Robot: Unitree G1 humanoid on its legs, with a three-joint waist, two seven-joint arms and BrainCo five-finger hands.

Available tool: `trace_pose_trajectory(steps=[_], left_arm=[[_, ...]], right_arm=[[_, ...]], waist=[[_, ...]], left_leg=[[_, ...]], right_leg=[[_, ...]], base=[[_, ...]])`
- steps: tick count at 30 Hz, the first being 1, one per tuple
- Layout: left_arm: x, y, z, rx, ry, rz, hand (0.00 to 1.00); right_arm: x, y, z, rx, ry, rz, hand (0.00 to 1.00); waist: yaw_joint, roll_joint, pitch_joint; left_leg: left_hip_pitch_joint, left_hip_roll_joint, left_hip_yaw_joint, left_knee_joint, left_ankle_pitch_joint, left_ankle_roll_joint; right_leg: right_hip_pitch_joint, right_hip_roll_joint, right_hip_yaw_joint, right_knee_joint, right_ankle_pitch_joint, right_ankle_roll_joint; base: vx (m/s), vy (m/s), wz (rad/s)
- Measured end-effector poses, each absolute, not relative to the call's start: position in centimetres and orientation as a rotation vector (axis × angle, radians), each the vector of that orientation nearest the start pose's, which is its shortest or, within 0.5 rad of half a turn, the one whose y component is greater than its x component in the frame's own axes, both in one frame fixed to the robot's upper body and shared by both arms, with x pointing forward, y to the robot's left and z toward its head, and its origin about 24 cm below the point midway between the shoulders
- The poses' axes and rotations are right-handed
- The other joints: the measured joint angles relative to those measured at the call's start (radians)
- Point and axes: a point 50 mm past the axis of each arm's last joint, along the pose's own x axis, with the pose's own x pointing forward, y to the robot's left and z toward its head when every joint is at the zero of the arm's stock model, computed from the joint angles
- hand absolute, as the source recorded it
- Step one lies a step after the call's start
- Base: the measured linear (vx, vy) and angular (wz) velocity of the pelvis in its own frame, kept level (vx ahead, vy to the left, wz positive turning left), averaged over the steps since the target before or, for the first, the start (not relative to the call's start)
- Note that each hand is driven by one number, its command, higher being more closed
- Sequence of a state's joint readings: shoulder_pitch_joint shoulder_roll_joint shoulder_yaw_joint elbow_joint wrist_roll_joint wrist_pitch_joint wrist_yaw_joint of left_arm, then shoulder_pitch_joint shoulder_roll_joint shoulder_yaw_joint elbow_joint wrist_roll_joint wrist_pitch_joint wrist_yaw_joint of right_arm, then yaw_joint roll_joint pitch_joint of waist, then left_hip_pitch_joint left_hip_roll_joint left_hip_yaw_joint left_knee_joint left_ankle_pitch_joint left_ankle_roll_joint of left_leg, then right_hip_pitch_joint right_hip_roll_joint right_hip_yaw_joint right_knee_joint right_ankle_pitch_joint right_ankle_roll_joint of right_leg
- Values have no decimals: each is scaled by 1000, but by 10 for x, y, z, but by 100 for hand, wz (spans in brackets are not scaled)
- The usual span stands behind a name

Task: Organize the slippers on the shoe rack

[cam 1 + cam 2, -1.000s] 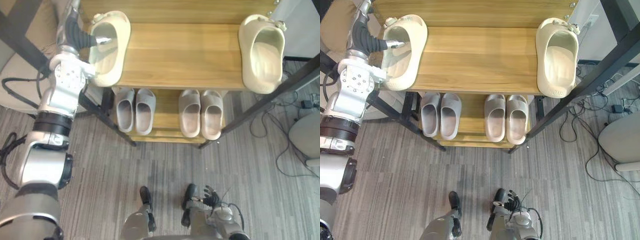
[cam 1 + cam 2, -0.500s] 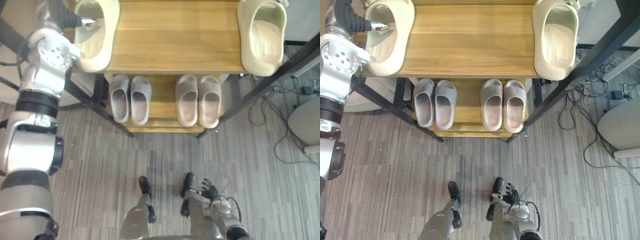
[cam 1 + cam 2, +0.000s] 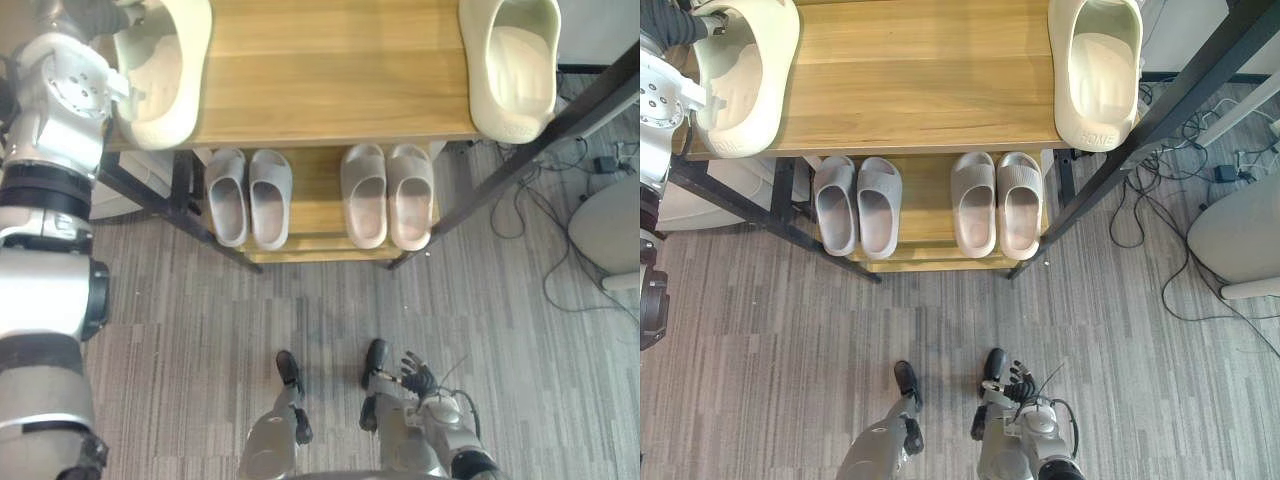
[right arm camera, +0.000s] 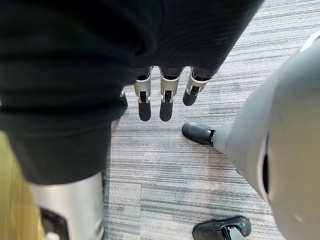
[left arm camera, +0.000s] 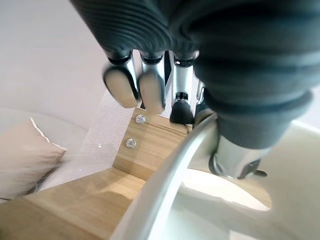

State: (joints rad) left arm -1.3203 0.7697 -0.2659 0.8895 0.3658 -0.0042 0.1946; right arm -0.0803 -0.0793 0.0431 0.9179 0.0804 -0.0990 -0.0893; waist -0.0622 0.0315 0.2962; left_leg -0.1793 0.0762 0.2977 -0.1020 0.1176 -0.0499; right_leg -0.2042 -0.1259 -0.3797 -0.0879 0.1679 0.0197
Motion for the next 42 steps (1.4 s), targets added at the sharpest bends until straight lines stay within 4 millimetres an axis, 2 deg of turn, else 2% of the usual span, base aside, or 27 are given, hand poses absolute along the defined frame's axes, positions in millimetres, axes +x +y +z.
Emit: trace_pose_trajectory(steps=[3,8,12,19,27,31,35,42], left_arm=[[380,247,353,1019,-550,492,100],[380,197,352,908,-695,390,100],[384,181,348,865,-705,348,100],[387,165,342,800,-712,313,100],[395,163,328,784,-654,313,100],[403,160,316,787,-589,300,100],[402,145,335,768,-637,286,100],[405,136,336,753,-625,269,100]], right_arm=[[190,-172,-120,-61,740,-96,0],[189,-171,-120,-65,744,-89,0],[189,-170,-121,-67,752,-86,0],[188,-170,-122,-70,760,-92,0],[188,-174,-122,-73,762,-126,0],[188,-177,-121,-71,758,-146,0],[187,-183,-121,-62,761,-180,0],[188,-188,-120,-51,757,-209,0]], waist=[[3,-1,0],[6,-1,-1],[3,-1,-3],[-4,3,-12],[-24,12,-37],[-50,18,-41],[-54,21,-41],[-70,35,-36]], left_leg=[[7,0,-6,0,-1,-1],[10,-2,-33,-1,3,0],[12,-4,-35,-1,5,1],[15,-11,-35,-1,7,2],[3,-17,4,-1,6,2],[-7,-19,23,-1,6,2],[-28,-20,43,-1,9,6],[-32,-25,53,-2,8,5]], right_leg=[[11,-1,-6,0,-1,1],[29,-3,-33,0,-3,3],[32,-5,-36,0,-3,3],[35,-11,-36,0,-1,5],[-2,-17,7,0,14,5],[-25,-18,29,0,22,4],[-59,-18,48,0,29,1],[-76,-21,70,0,36,1]], base=[[-14,45,6],[-11,46,13],[-12,48,4],[-24,50,1],[-37,56,-14],[-55,55,-17],[-45,55,-12],[-17,65,-10]])
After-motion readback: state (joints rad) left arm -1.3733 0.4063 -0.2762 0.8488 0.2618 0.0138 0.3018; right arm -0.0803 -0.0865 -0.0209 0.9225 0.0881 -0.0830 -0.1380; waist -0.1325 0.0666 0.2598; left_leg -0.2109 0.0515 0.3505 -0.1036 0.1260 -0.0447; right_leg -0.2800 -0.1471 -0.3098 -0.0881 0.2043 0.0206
